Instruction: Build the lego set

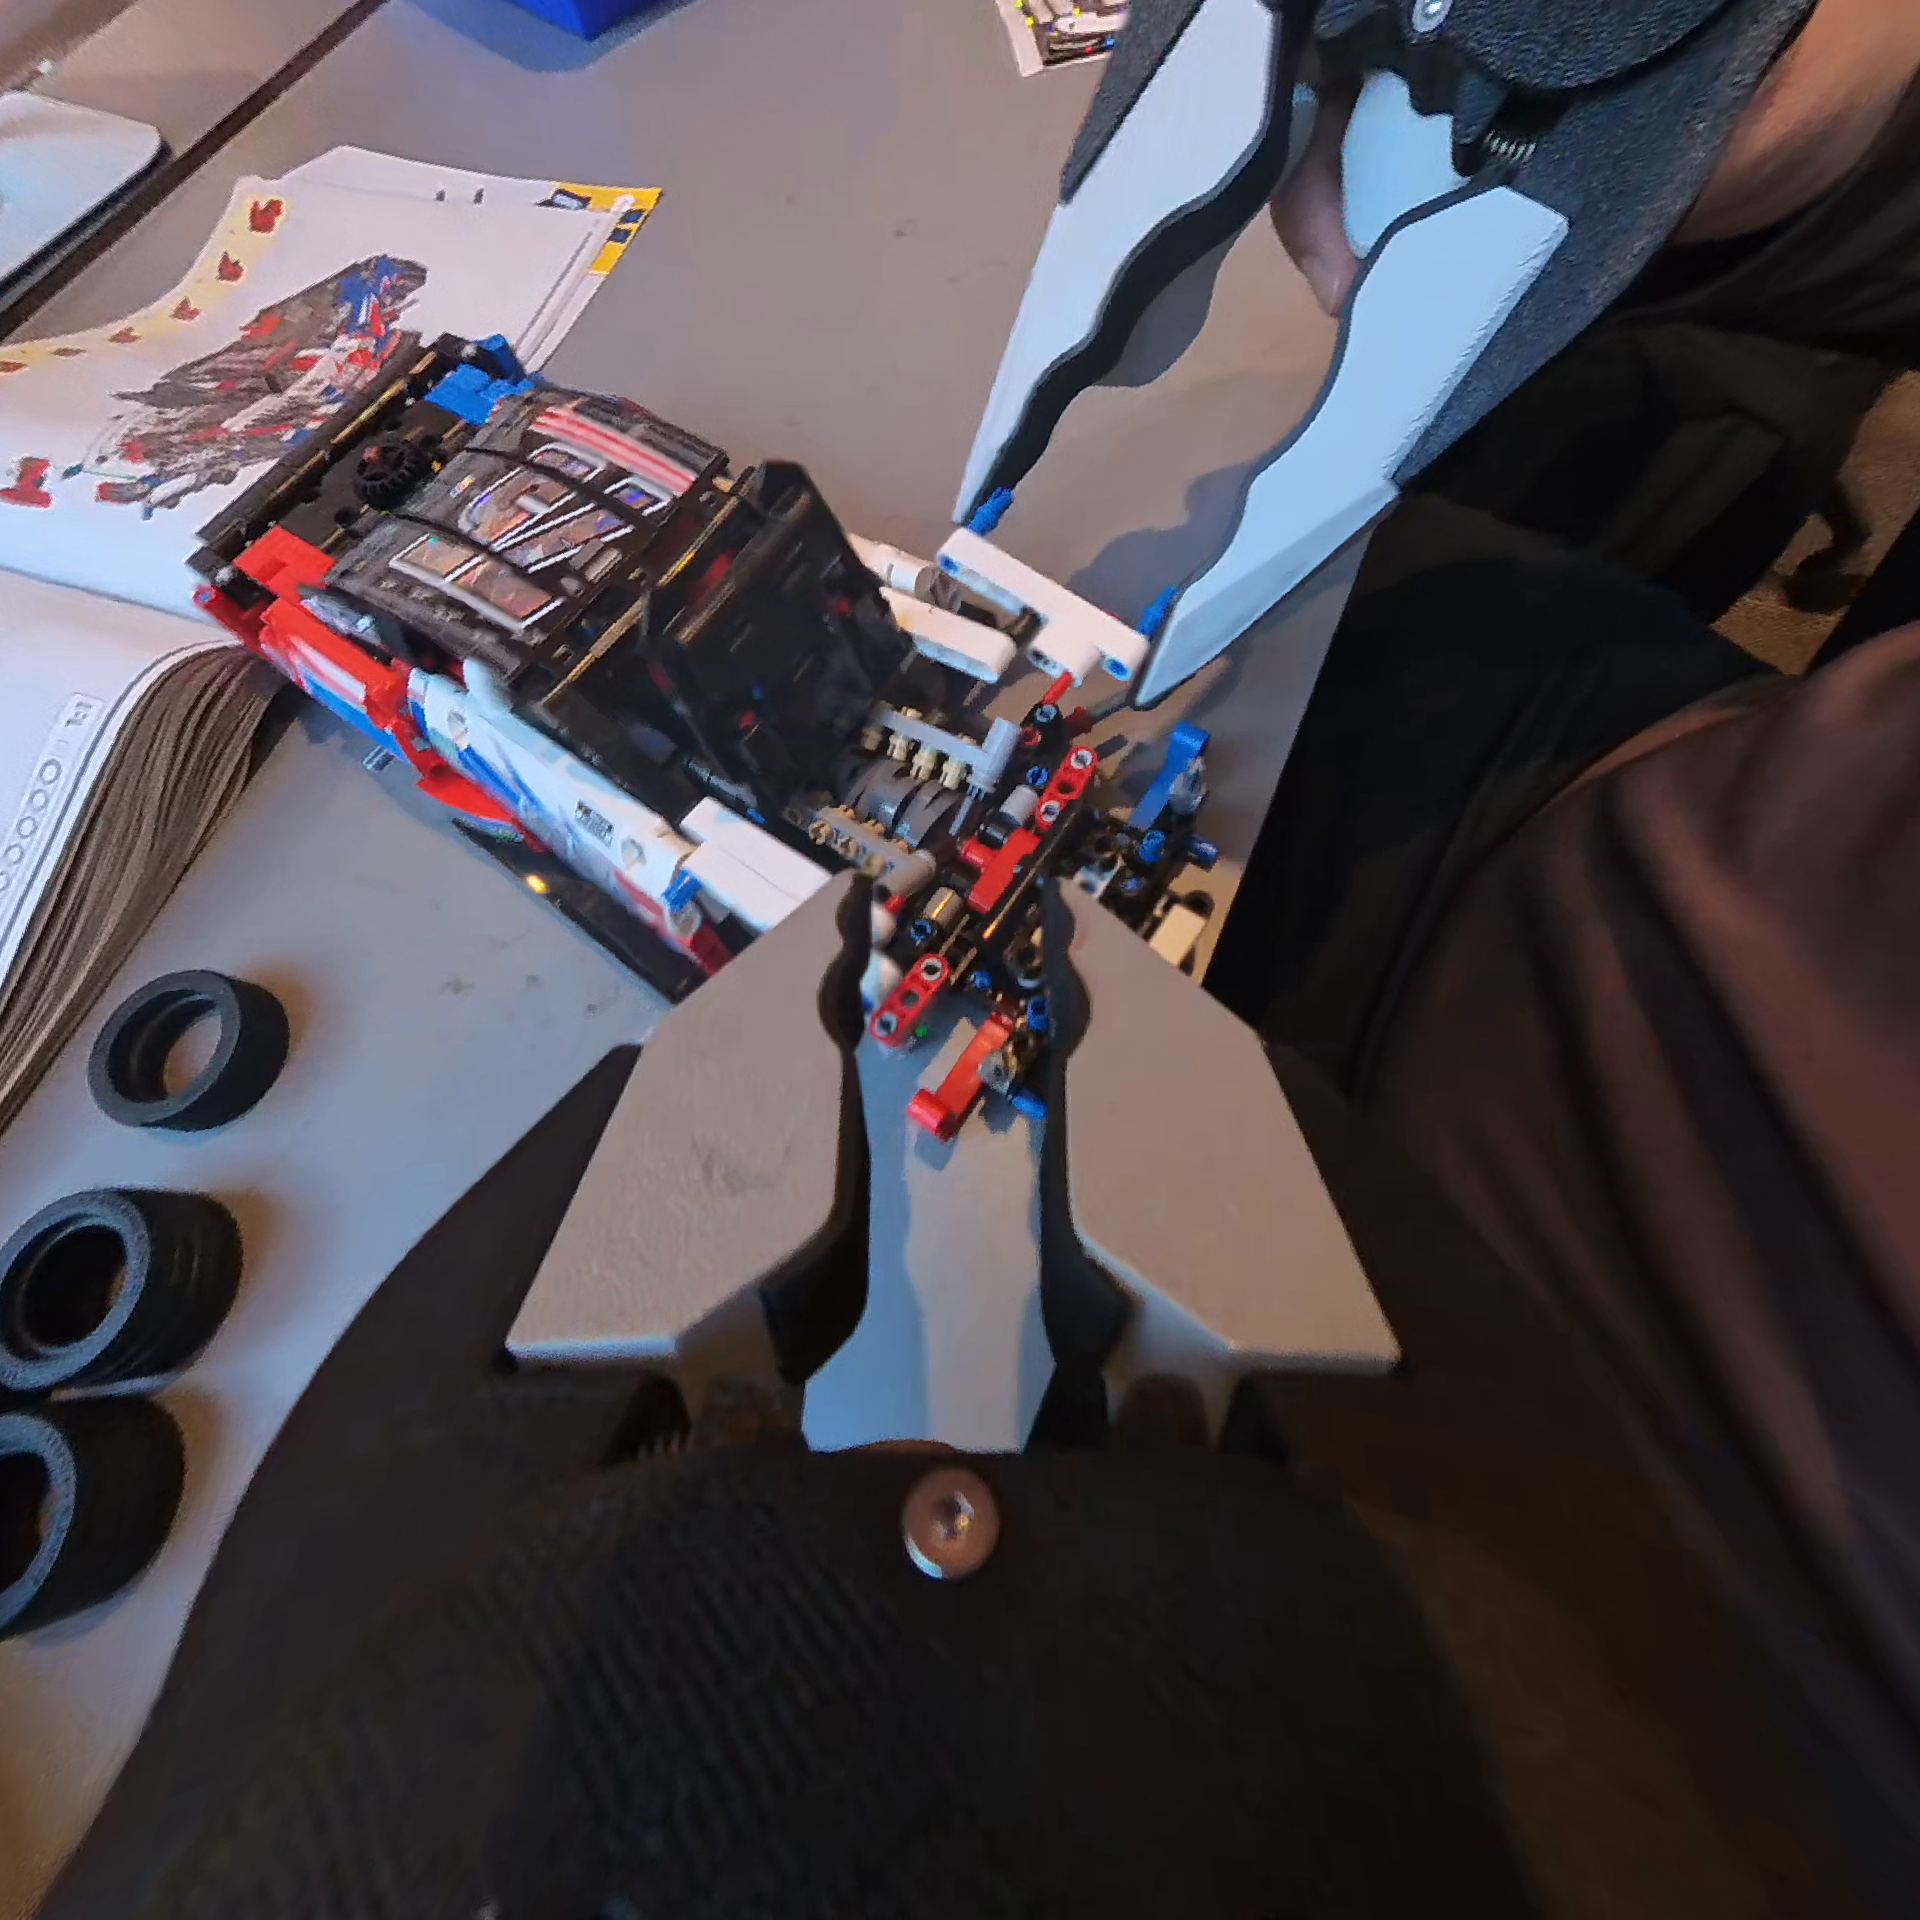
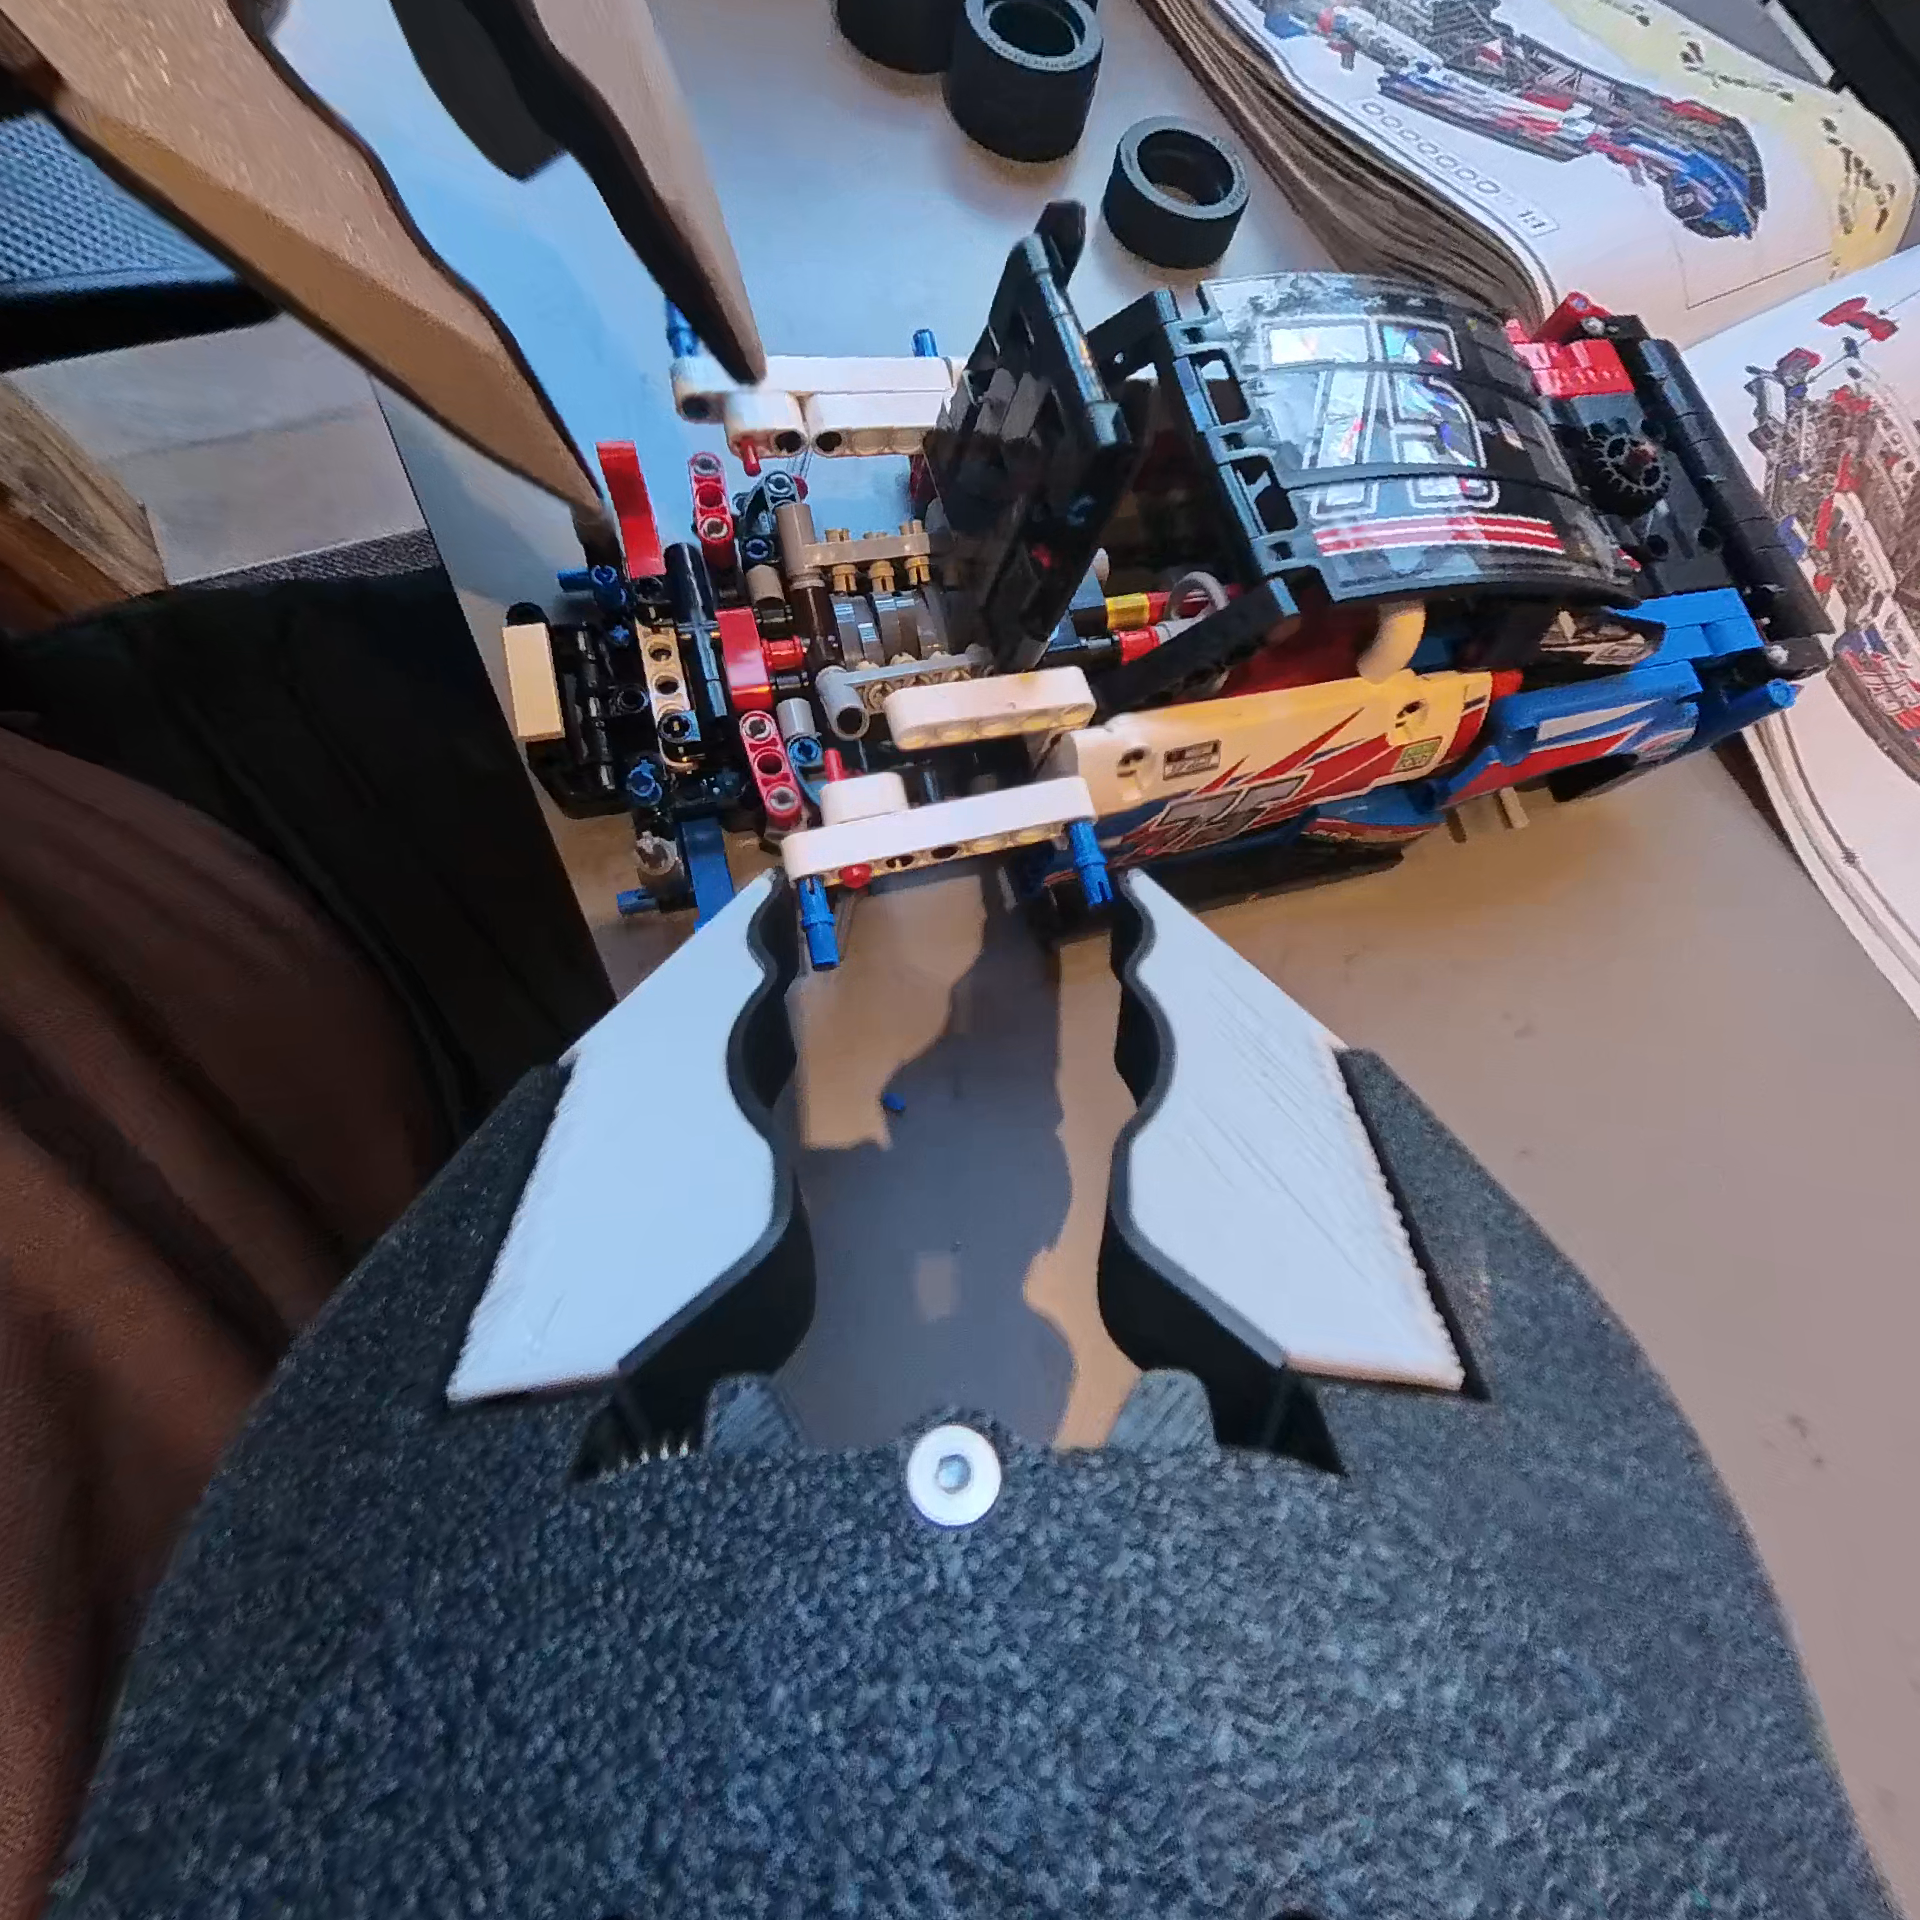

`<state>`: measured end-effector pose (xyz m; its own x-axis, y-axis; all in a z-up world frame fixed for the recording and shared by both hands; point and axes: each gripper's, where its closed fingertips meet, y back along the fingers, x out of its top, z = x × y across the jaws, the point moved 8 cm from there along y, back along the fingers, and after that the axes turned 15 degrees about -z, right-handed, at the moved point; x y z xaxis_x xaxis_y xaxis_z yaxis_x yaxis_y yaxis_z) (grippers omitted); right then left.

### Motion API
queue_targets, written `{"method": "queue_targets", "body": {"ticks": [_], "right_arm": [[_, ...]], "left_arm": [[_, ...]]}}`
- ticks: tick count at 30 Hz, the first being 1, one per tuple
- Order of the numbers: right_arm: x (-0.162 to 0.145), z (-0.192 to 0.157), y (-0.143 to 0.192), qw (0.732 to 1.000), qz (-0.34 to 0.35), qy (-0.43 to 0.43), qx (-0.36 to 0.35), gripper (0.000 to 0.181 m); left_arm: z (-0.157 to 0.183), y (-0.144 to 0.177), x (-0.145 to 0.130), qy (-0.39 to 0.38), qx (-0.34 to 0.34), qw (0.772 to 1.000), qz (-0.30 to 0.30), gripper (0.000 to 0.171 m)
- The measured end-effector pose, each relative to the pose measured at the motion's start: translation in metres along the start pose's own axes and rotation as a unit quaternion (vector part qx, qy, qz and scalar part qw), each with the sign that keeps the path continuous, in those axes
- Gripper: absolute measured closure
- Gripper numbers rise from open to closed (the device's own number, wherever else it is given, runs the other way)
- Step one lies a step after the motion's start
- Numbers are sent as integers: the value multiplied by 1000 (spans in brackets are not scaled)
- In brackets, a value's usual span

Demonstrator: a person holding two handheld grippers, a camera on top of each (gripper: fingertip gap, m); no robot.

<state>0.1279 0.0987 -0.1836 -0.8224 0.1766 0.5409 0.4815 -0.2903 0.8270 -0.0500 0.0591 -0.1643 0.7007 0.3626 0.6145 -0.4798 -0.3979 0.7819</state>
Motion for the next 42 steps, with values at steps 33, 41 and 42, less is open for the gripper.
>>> {"method": "queue_targets", "body": {"ticks": [33,41,42], "right_arm": [[-21,9,-2,999,25,-28,31,121],[-20,7,-6,998,24,-31,39,121],[-20,7,-6,998,25,-31,39,121]], "left_arm": [[-37,2,-64,152,-87,980,92,138],[-38,5,-65,157,-100,976,109,140],[-38,5,-65,157,-100,977,109,140]]}}
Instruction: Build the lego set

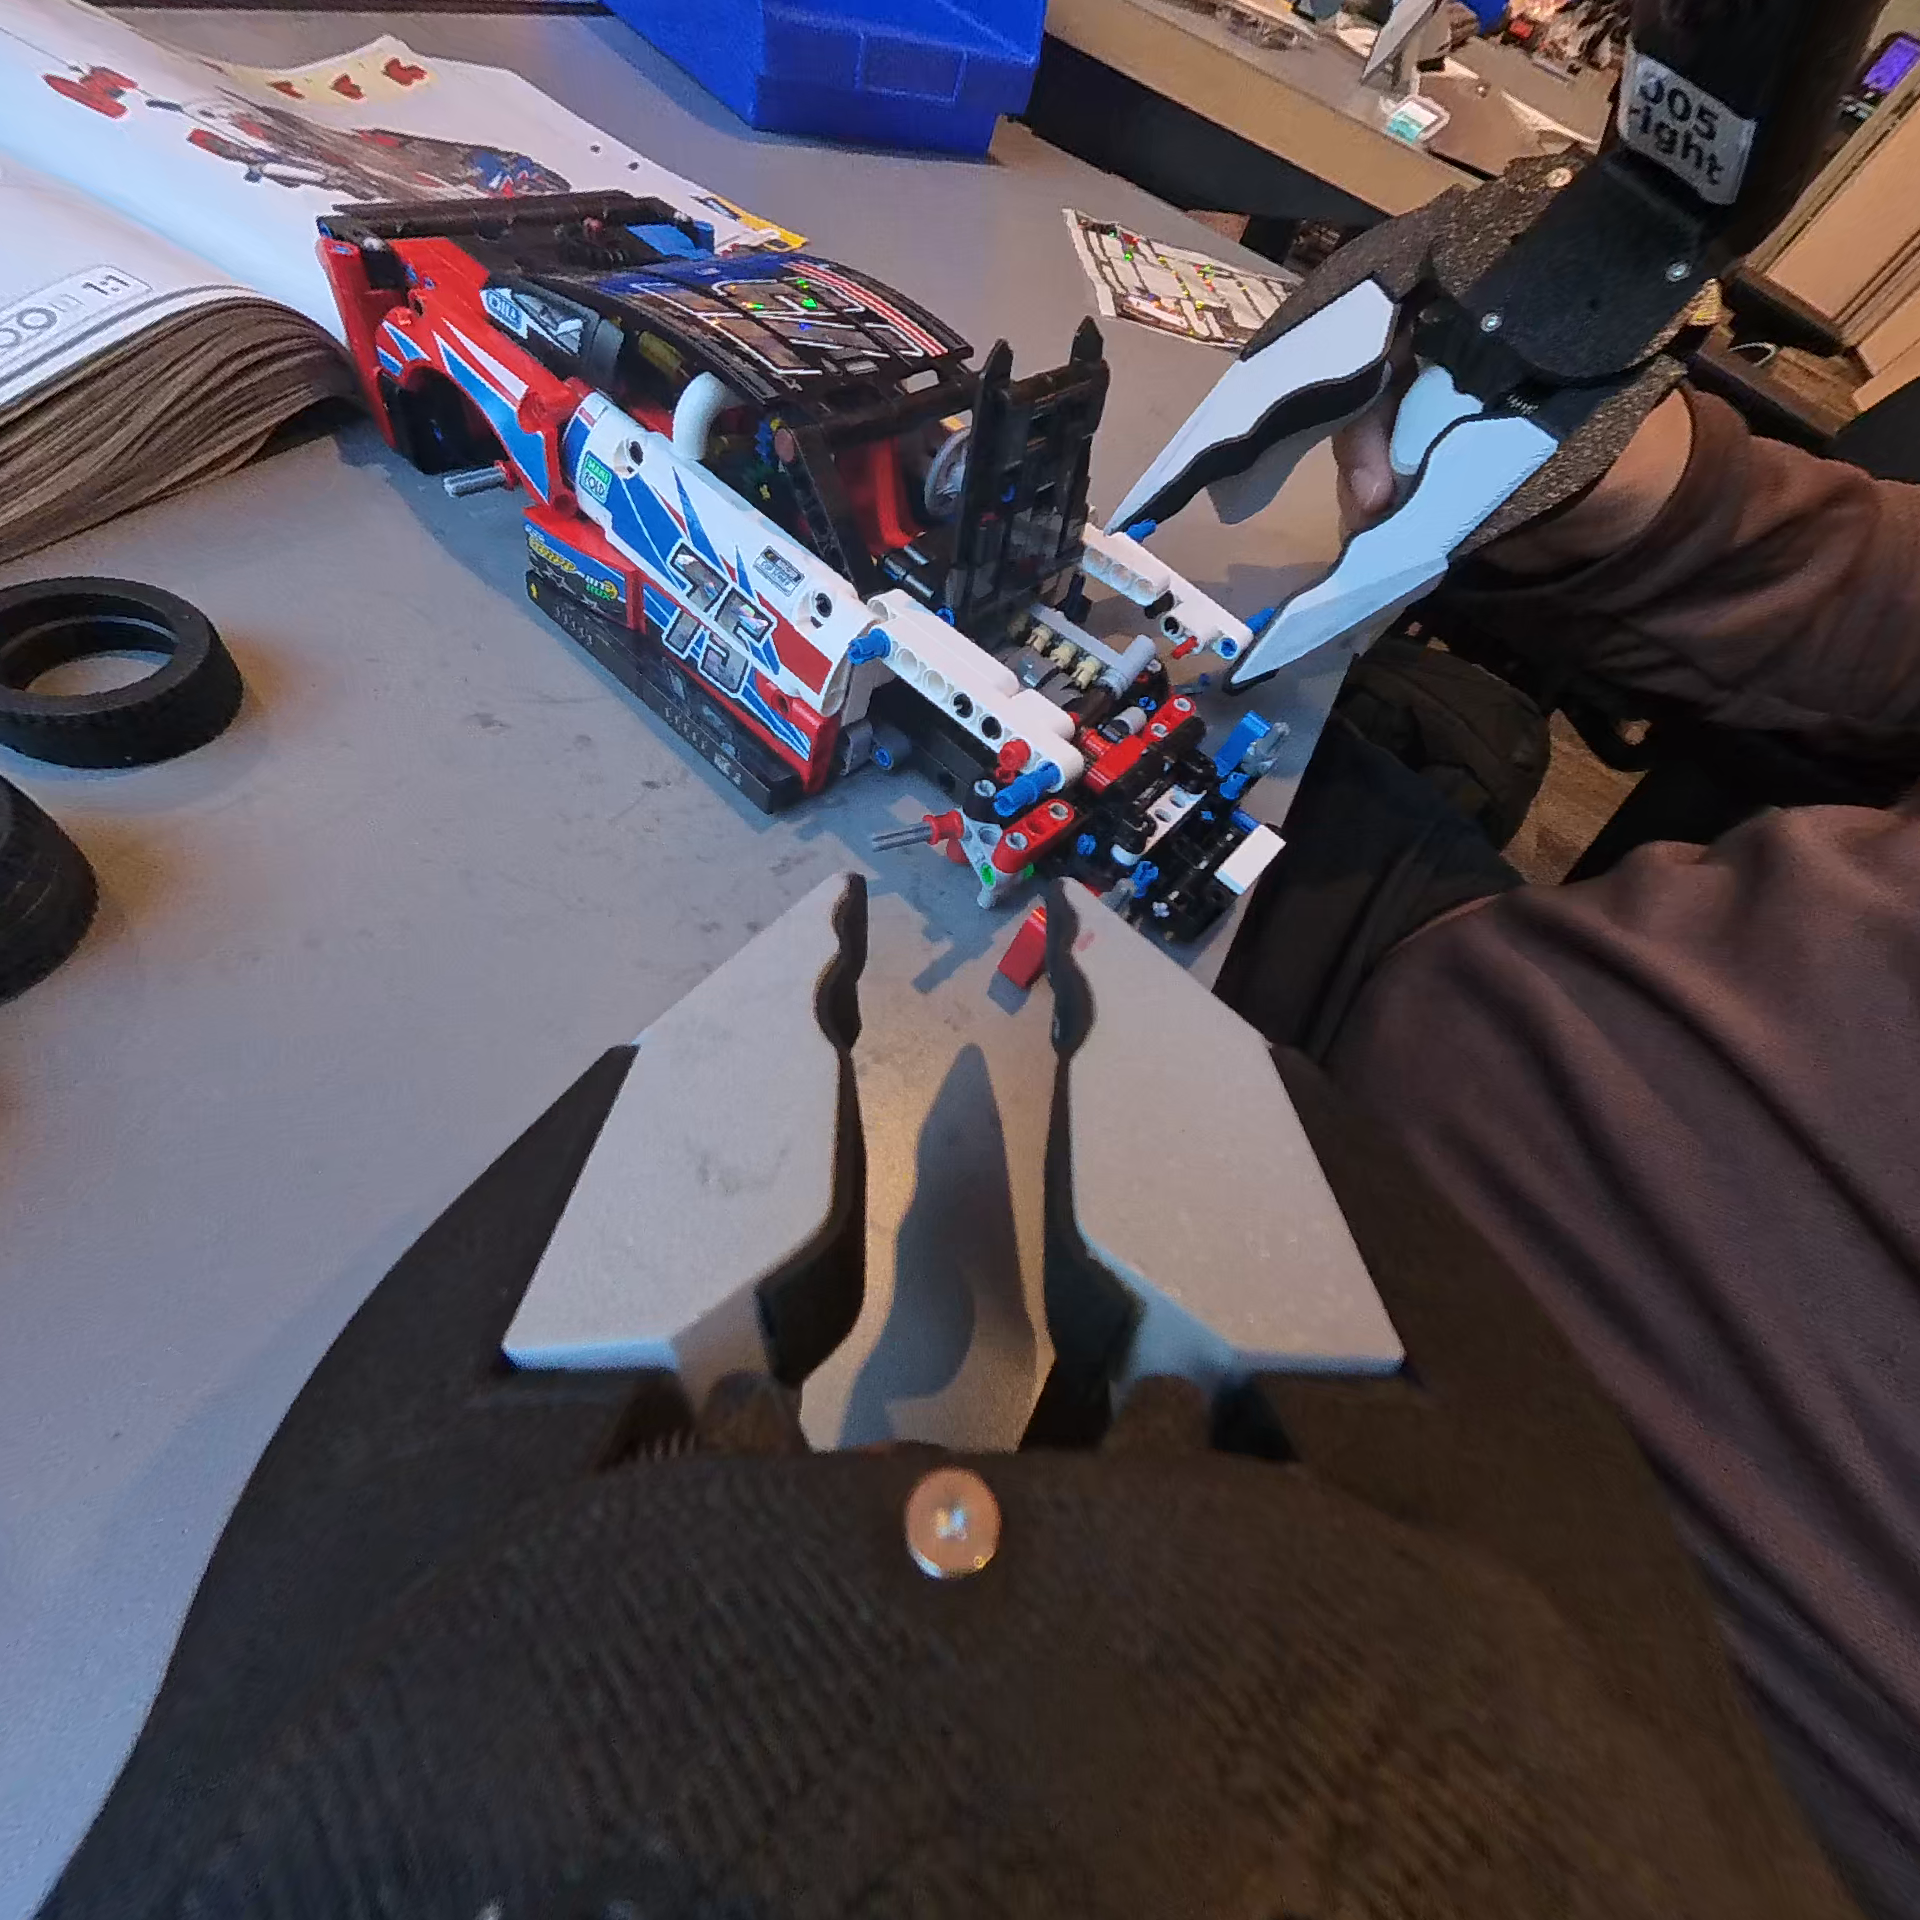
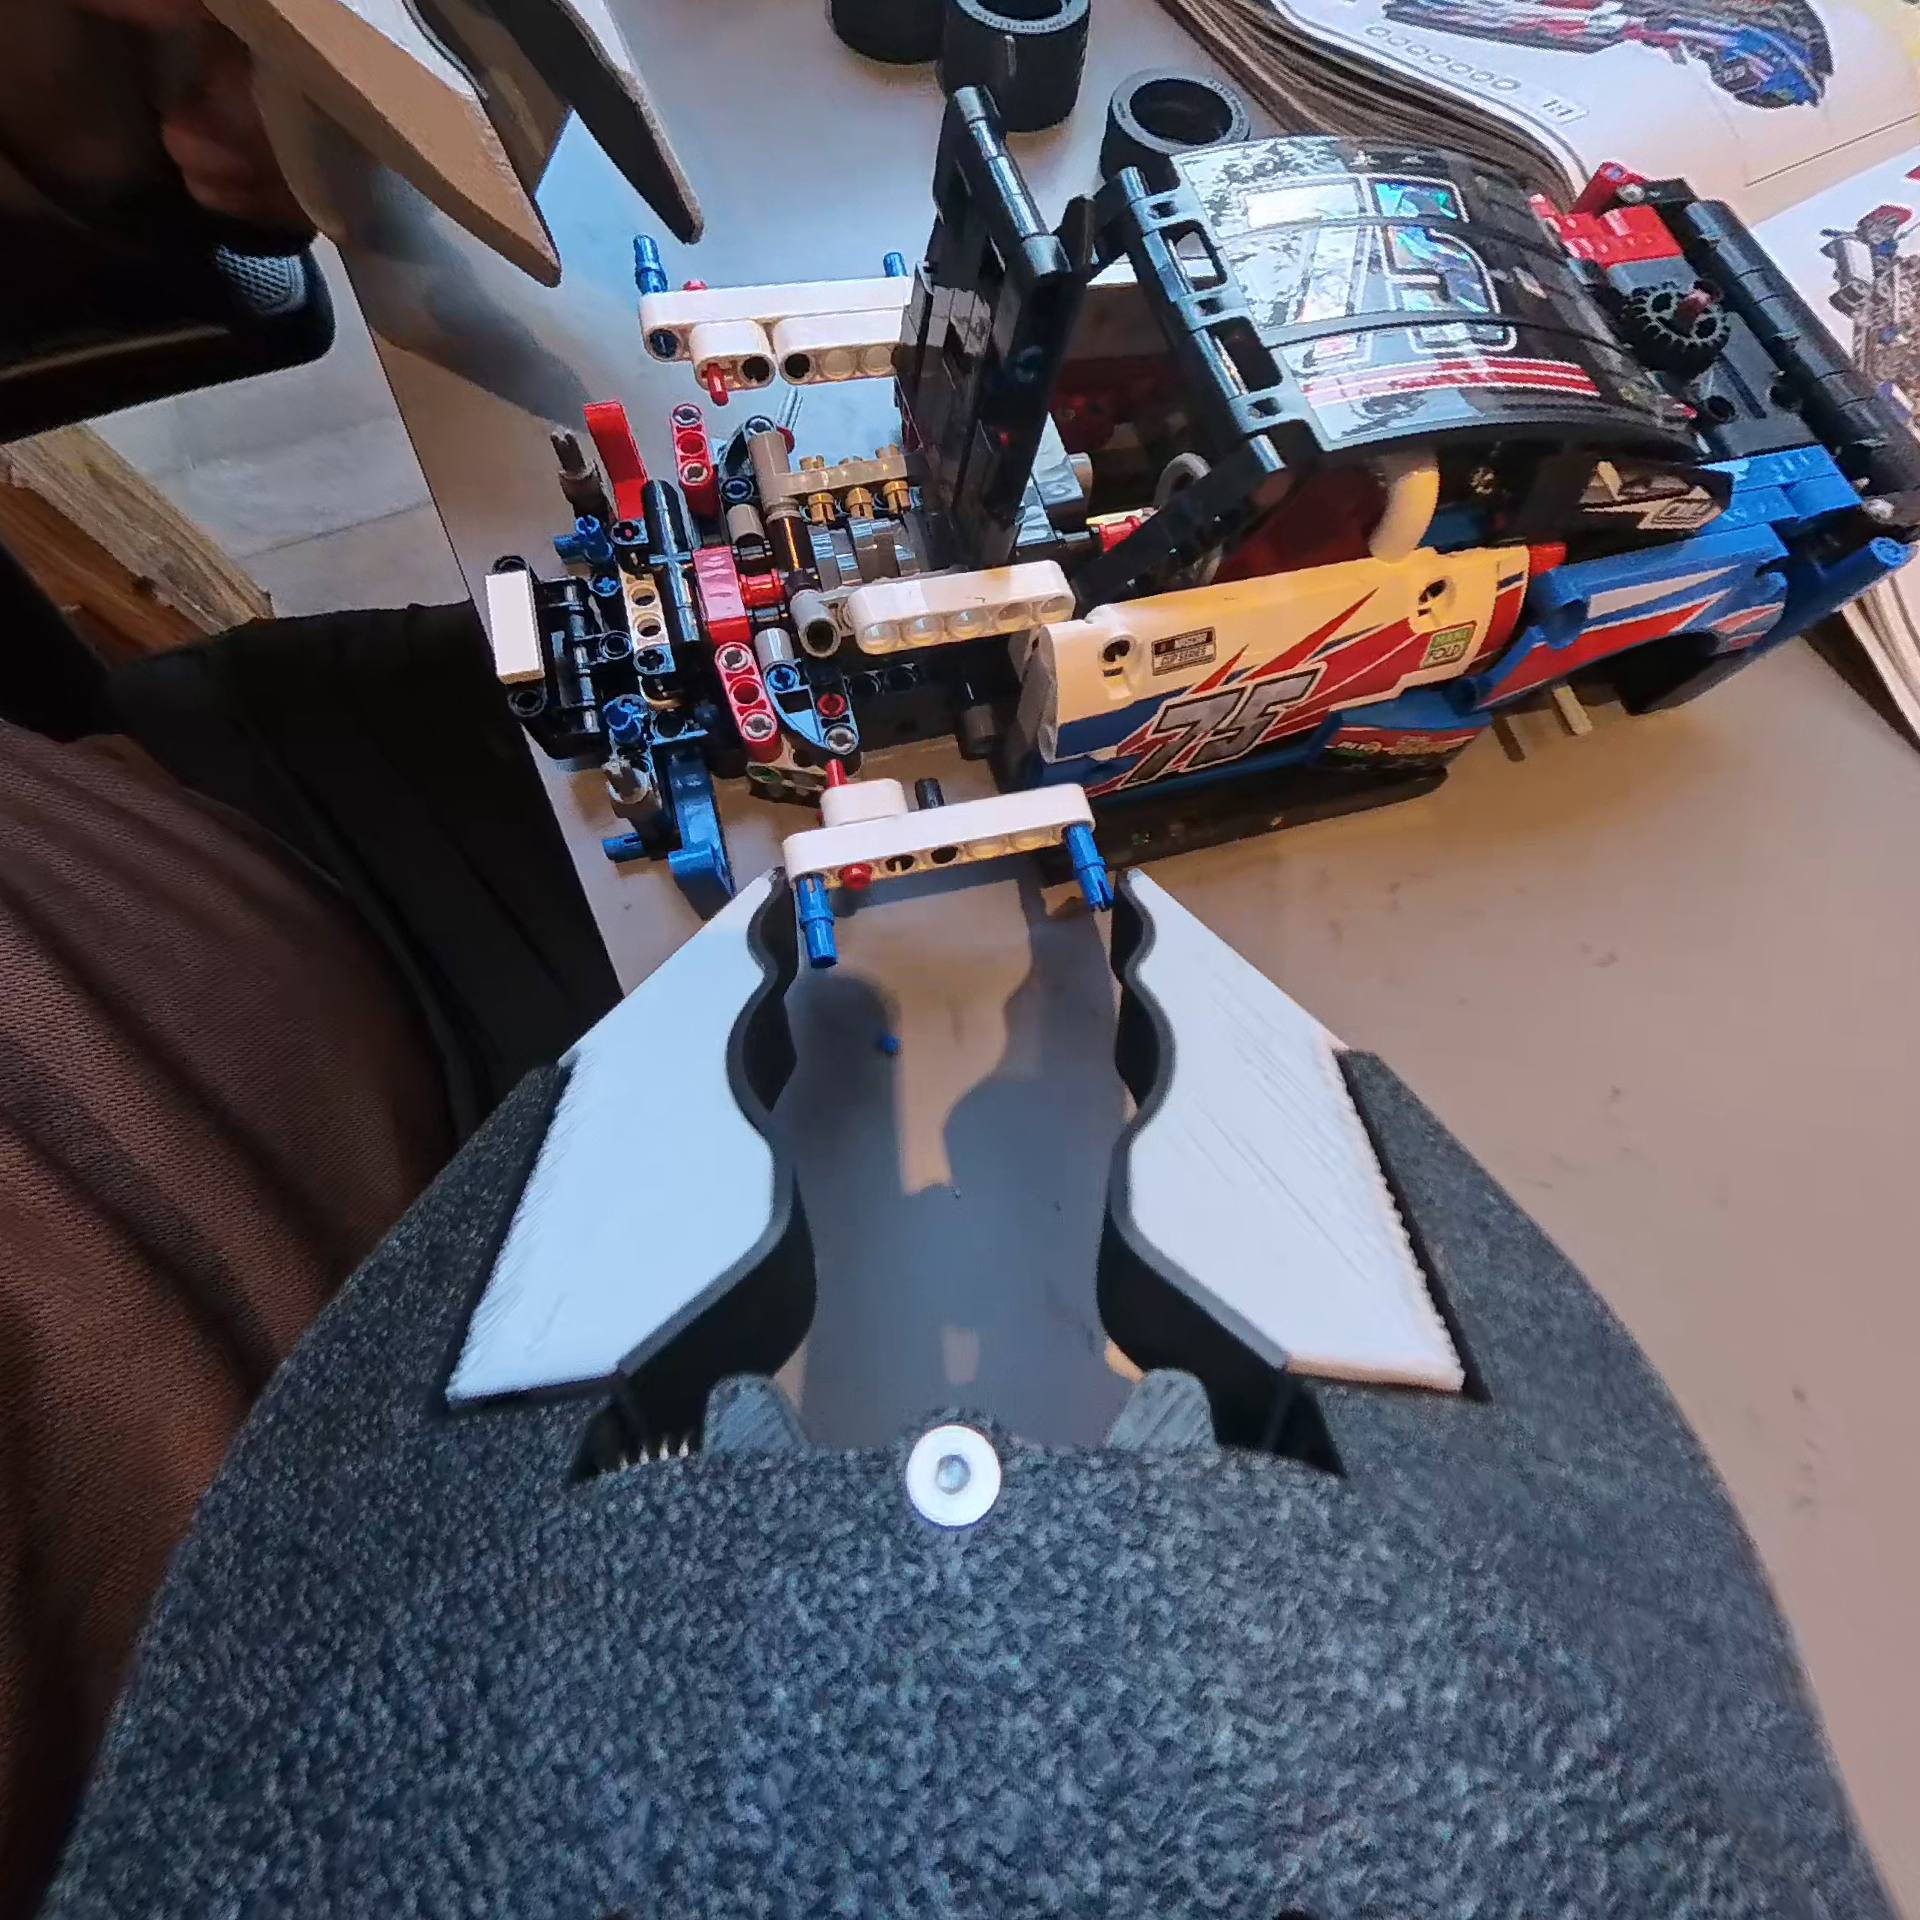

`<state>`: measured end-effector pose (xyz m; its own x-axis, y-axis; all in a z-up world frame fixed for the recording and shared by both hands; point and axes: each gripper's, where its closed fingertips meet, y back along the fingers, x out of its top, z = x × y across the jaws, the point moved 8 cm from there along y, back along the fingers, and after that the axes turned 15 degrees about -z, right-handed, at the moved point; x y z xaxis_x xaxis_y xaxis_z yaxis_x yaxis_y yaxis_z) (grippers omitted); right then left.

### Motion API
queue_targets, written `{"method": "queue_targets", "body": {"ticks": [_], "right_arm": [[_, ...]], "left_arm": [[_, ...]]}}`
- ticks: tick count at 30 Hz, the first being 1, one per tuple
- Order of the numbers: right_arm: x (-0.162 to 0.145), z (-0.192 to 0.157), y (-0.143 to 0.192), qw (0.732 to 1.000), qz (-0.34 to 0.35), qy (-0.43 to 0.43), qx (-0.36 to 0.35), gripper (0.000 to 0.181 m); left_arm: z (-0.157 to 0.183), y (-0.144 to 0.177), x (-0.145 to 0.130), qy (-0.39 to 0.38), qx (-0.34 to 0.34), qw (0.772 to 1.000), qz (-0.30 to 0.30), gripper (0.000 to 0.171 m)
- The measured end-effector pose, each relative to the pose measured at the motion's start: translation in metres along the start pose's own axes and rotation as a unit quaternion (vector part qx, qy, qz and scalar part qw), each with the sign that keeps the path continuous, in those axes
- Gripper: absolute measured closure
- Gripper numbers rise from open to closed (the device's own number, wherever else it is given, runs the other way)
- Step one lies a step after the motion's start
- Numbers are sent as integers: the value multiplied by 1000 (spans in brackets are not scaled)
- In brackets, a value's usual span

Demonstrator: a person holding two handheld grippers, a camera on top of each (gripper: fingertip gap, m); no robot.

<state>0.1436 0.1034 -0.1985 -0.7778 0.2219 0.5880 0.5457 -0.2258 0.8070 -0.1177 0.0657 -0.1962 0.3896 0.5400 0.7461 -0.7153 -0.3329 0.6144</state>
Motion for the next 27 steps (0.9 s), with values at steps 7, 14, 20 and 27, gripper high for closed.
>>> {"method": "queue_targets", "body": {"ticks": [7,14,20,27], "right_arm": [[-2,2,-3,1000,1,-4,7,120],[-3,4,-5,1000,11,-12,21,121],[-3,6,-4,999,18,-15,31,121],[-4,10,-6,997,17,-32,61,121]], "left_arm": [[1,1,0,-3,-5,1000,4,142],[2,1,-1,-8,-5,1000,9,144],[2,3,-1,-12,-9,1000,15,146],[2,4,-1,-10,-13,1000,21,146]]}}
